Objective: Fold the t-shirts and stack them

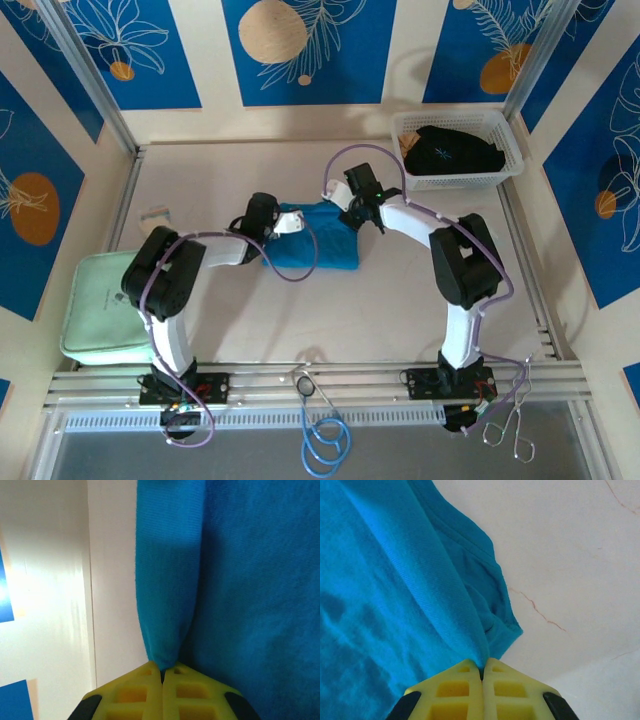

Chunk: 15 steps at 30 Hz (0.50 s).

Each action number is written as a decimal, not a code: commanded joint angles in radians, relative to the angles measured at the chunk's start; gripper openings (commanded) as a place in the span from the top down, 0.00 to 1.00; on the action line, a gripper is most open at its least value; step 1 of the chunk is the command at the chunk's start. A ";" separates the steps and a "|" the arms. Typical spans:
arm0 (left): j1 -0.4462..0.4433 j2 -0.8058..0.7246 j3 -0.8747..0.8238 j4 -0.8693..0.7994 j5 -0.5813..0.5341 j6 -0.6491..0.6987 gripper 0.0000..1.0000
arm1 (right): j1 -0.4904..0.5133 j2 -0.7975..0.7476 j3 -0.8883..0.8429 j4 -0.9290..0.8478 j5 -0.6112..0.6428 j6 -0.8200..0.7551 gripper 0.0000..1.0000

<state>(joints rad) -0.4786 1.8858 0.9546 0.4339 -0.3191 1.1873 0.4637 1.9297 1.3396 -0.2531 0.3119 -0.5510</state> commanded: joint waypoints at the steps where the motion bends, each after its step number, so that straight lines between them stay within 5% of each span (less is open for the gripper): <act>1: 0.023 0.054 -0.013 0.164 -0.078 -0.007 1.00 | -0.023 0.034 0.016 0.063 0.043 0.070 0.78; 3: 0.023 0.070 -0.013 0.207 -0.102 -0.019 0.95 | -0.030 0.036 0.009 0.103 0.027 0.112 0.64; 6: 0.023 0.064 -0.013 0.233 -0.112 -0.041 0.58 | -0.048 0.026 0.011 0.138 -0.016 0.192 0.52; 10: 0.023 0.029 0.001 0.236 -0.129 -0.063 0.08 | -0.071 -0.023 0.023 0.139 -0.099 0.289 0.49; 15: 0.023 -0.101 0.064 0.122 -0.180 -0.185 0.01 | -0.087 -0.166 0.007 0.120 -0.132 0.450 0.45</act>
<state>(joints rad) -0.4648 1.8927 0.9573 0.5945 -0.4522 1.1007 0.3832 1.8927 1.3388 -0.1505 0.2302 -0.2489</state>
